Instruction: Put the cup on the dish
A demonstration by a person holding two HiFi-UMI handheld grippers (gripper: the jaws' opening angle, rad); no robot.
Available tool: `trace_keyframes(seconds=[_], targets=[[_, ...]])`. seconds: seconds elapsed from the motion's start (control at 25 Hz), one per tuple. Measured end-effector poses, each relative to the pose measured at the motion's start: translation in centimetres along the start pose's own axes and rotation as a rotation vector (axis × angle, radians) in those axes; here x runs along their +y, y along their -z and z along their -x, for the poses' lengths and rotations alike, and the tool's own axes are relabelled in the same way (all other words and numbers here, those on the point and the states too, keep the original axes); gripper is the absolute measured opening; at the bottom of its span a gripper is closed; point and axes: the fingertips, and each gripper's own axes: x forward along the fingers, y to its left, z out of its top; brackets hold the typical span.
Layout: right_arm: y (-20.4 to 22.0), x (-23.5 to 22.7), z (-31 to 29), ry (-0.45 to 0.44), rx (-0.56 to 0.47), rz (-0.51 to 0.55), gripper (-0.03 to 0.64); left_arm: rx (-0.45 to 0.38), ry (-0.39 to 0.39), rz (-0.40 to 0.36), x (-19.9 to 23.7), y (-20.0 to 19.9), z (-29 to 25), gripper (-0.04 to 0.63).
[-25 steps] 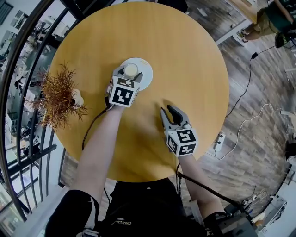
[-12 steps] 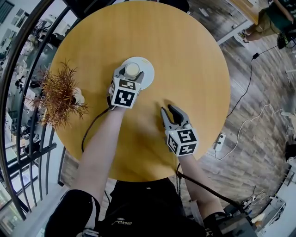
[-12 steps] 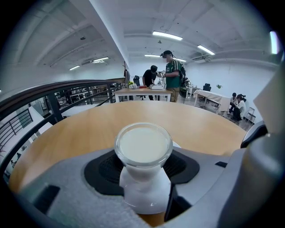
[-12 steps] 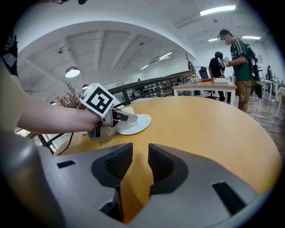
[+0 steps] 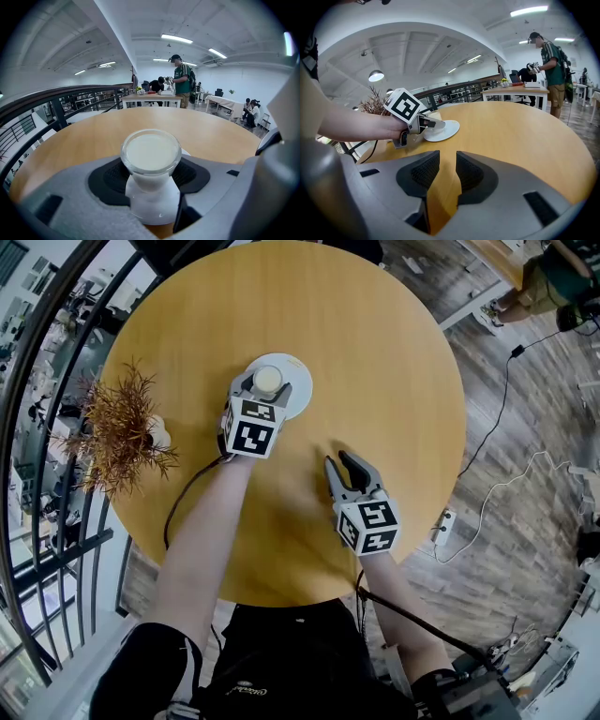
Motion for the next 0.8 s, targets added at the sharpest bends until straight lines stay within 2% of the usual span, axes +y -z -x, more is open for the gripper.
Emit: trace_keyframes(seconds=[0.6, 0.8], targets=[[0.4, -0.25, 0.27, 0.008, 0.001, -0.001, 0.107, -0.021, -0.016, 0.021, 0.05, 0.16, 0.03, 0.261], [0.67, -0.19, 0.42, 0.009, 0.003, 0.0, 0.107, -0.043, -0.014, 0.033, 0.06, 0.23, 0.32, 0.302]])
